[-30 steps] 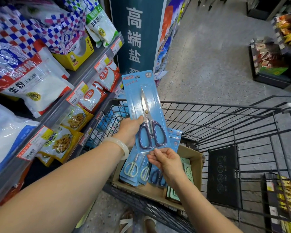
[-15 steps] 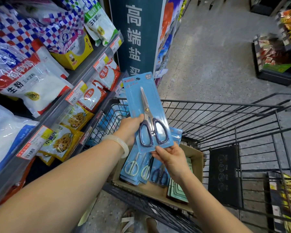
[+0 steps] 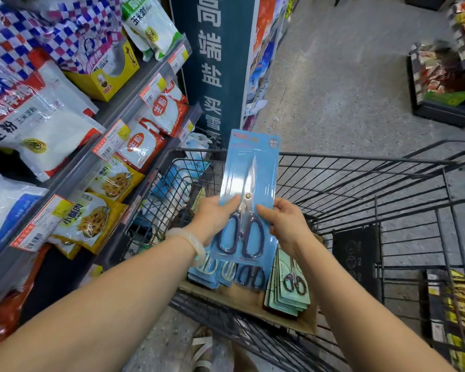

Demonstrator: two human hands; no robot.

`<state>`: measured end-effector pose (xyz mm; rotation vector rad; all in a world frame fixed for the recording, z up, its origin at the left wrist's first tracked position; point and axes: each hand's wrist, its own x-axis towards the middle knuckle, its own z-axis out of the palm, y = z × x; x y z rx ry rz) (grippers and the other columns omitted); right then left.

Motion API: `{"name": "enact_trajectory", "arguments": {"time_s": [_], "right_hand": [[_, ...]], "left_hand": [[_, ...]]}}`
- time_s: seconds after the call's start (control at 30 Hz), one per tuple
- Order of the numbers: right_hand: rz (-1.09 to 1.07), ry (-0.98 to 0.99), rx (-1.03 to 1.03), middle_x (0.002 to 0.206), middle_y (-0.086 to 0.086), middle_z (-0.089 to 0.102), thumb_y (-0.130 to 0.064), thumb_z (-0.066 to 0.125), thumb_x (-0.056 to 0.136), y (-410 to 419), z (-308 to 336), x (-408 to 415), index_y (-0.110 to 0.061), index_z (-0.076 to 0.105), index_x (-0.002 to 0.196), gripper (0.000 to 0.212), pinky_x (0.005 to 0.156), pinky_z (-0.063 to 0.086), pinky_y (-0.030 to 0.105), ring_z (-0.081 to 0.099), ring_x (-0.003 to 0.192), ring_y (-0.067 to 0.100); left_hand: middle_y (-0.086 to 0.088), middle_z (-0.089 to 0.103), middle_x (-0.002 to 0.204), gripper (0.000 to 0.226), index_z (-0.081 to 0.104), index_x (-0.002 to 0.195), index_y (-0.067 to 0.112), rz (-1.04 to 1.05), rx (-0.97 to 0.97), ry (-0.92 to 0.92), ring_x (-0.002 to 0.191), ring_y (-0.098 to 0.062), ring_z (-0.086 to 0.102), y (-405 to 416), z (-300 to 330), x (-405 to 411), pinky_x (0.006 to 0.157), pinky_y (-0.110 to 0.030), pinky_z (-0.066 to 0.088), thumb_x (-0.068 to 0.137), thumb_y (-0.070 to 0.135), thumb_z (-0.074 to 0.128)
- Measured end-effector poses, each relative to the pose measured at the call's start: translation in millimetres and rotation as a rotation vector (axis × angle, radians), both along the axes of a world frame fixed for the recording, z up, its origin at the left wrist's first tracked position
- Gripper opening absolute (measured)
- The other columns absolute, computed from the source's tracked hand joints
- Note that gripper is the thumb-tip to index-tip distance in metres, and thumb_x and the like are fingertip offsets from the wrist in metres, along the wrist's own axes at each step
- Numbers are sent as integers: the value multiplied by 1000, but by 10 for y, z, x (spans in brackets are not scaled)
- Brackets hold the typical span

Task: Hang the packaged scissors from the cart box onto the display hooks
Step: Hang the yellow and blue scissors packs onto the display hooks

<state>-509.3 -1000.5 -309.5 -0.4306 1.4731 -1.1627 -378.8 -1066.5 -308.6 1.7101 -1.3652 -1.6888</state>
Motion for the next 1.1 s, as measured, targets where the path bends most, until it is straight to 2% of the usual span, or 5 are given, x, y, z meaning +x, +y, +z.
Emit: {"name": "enact_trajectory", "arguments": {"time_s": [0.17, 0.43, 0.77, 0.97, 1.1], "right_hand": [[-38, 124, 37, 87, 11, 68, -4, 59, 88, -75, -301, -15, -10, 59, 89, 6, 70, 56, 36, 64, 72, 22], [29, 219, 261, 85, 7, 56, -24, 60, 90, 75, -1266, -188, -10, 59, 86, 15, 69, 39, 29, 50, 80, 17], [24, 507, 543, 101, 11, 65, -26, 78, 74, 141, -2277, -439, -17, 43, 92, 40, 82, 51, 45, 64, 96, 32], [-23, 561, 644, 84, 9, 58, -28, 74, 77, 121, -2537, -549, -21, 37, 66, 39, 74, 50, 39, 62, 84, 31], [63, 526, 485, 95, 8, 67, -21, 64, 86, 222, -2455, -567, -18, 56, 86, 9, 76, 50, 35, 61, 85, 23]], "left_hand": [[-8, 68, 110, 29, 62, 113, 3, -28, 153, 69, 100, -25, 64, -96, -52, -13, 95, -42, 51, 91, 22, 62], [-10, 66, 85, 7, 64, 87, 8, 117, 212, -60, 61, -11, 53, -10, -693, 240, 47, -19, 47, 90, 13, 61], [-19, 69, 107, 17, 66, 106, 6, 341, 372, -55, 100, -37, 65, 158, -1527, 505, 91, -57, 50, 92, 9, 56], [-16, 70, 103, 15, 65, 105, 7, 332, 394, -24, 94, -34, 67, 210, -1711, 358, 85, -47, 54, 94, 12, 55], [-16, 69, 105, 20, 61, 111, 6, 335, 365, -78, 95, -33, 66, 211, -1670, 315, 86, -47, 54, 94, 14, 56]]}}
